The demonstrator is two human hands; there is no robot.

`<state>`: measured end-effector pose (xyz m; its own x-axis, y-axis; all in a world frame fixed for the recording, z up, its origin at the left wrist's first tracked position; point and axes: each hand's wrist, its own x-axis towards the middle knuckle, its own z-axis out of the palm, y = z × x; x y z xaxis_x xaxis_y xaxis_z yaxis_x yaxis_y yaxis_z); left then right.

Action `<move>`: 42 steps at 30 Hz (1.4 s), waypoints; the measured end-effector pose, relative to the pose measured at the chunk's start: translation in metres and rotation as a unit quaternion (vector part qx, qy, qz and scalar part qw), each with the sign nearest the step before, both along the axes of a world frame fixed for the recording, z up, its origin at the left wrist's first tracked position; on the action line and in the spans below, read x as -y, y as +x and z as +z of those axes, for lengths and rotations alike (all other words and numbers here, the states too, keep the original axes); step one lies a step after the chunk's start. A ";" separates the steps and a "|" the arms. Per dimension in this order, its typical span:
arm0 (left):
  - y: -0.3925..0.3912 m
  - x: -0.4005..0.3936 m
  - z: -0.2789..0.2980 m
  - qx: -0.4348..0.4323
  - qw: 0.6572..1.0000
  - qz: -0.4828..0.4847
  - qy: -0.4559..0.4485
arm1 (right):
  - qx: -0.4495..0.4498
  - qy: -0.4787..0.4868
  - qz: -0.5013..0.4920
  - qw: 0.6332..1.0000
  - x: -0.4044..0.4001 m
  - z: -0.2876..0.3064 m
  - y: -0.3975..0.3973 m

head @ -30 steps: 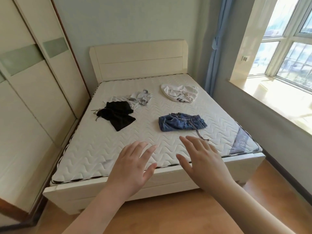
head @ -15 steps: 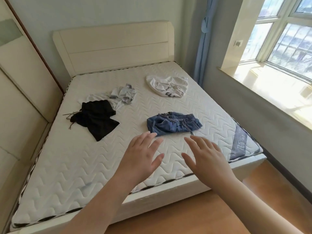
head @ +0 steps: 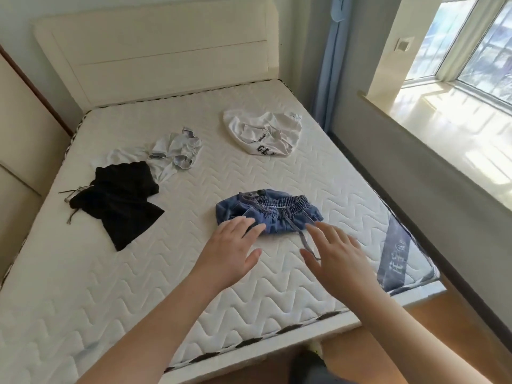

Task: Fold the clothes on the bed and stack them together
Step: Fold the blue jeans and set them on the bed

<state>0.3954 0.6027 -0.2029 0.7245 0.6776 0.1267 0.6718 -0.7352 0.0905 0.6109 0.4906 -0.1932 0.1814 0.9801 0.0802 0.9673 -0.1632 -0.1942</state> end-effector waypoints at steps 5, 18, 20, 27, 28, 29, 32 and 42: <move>0.062 -0.053 -0.026 -0.002 0.998 0.047 -0.035 | -0.024 -0.026 0.031 0.999 -0.073 -0.021 0.074; 0.134 -0.195 -0.148 -0.032 0.985 0.113 -0.126 | -0.038 -0.125 0.095 0.987 -0.241 -0.144 0.145; 0.136 -0.216 -0.174 -0.046 0.980 0.121 -0.153 | -0.041 -0.143 0.099 0.984 -0.259 -0.169 0.146; 0.155 -0.264 -0.262 -0.127 0.964 0.102 -0.209 | -0.037 -0.205 0.089 0.974 -0.307 -0.255 0.152; 0.159 -0.271 -0.272 -0.135 0.963 0.098 -0.213 | -0.036 -0.217 0.091 0.971 -0.313 -0.266 0.153; 0.163 -0.277 -0.282 -0.140 0.962 0.094 -0.216 | -0.034 -0.228 0.093 0.968 -0.317 -0.278 0.154; 0.176 -0.294 -0.309 -0.161 0.957 0.088 -0.224 | -0.036 -0.262 0.097 0.959 -0.326 -0.307 0.158; 0.185 -0.327 -0.357 -0.287 0.943 0.075 -0.150 | -0.018 -0.294 0.096 0.951 -0.362 -0.358 0.173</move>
<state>0.5806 0.9298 -0.5597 0.5078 0.7210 -0.4715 0.7683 -0.6266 -0.1307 0.7836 0.8531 -0.5507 -0.0131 0.8686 -0.4953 0.9848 -0.0746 -0.1568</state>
